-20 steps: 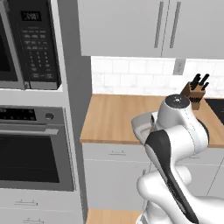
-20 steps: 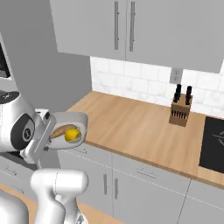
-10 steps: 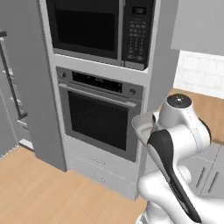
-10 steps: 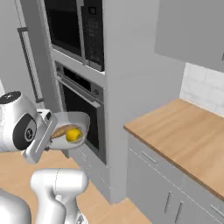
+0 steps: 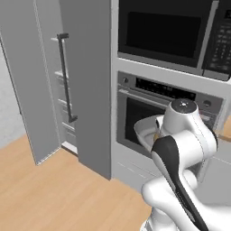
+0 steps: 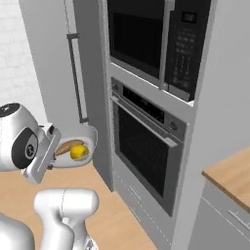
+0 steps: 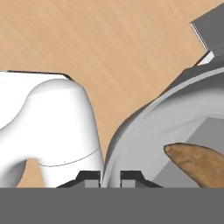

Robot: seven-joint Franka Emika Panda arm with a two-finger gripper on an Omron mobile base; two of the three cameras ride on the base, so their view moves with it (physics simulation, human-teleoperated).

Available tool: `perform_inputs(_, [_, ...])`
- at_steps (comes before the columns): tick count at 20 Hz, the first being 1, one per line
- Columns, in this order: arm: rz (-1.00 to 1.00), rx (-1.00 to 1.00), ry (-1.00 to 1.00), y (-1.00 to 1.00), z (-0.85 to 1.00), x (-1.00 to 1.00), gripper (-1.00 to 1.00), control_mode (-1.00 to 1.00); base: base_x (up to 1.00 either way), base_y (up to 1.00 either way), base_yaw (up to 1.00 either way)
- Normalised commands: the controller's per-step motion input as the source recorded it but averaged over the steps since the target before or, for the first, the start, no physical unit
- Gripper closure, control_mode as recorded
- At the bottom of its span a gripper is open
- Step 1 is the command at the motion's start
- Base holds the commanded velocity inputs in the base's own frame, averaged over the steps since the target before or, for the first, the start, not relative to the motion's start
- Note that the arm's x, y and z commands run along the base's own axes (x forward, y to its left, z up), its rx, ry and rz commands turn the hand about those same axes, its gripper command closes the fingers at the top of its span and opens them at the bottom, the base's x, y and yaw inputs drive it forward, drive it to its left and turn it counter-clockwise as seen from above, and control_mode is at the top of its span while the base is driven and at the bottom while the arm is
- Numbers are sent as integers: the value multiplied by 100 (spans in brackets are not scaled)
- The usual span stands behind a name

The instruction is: Take the meat container that has the fish and place it on the second highest rack of the freezer. Then take the vegetable container that has the sweet potato and lemon and place it on the highest rack of the freezer.

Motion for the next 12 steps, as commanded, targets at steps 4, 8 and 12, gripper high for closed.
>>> perform_inputs(4, [0,0,0,0,0,0,100,100,81,100,0])
perform_inputs(8, [0,0,0,0,0,0,100,100,73,100,-8])
perform_inputs(12, [0,0,0,0,0,0,100,100,58,100,-10])
